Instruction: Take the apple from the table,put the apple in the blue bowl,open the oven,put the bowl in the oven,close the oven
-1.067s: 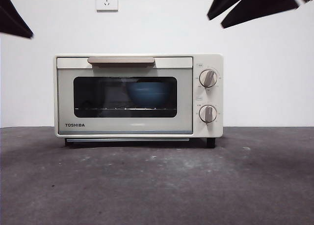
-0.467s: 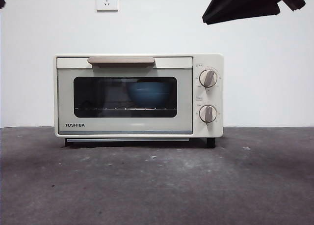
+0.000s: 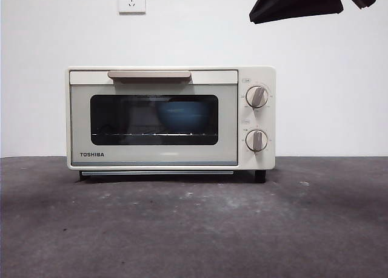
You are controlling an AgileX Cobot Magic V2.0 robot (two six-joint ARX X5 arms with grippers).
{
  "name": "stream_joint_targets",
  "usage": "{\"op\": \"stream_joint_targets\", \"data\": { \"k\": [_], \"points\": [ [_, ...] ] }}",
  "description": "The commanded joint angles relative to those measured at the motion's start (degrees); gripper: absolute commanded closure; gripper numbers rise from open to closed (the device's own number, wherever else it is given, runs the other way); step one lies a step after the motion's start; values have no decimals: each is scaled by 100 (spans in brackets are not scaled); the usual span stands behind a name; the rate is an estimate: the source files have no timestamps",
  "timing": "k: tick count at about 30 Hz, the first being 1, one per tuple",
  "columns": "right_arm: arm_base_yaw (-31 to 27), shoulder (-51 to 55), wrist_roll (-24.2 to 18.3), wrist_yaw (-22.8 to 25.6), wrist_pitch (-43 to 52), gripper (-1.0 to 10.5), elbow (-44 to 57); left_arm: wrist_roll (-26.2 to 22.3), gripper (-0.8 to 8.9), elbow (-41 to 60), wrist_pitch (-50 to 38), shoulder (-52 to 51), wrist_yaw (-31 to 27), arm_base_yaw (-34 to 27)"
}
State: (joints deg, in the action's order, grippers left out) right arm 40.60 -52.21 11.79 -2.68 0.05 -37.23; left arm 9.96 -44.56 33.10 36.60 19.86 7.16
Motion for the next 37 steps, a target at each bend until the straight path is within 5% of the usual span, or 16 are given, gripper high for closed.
{"op": "stream_joint_targets", "data": {
  "k": [1,11,20,27,37],
  "points": [
    [50,-39,-70,35,83,944,-22,-9,806,-74,-61,17,7,15],
    [50,-39,-70,33,116,944,-22,-4,806,-74,-181,20,7,15],
    [50,-39,-70,33,122,944,-22,-815,806,107,-1121,-273,-564,-175],
    [50,-39,-70,33,122,944,-22,-1447,806,1484,-2870,-1537,-730,-739],
    [50,-39,-70,33,122,944,-22,-1587,806,3246,-3141,-2830,-1003,-1200]
  ]
}}
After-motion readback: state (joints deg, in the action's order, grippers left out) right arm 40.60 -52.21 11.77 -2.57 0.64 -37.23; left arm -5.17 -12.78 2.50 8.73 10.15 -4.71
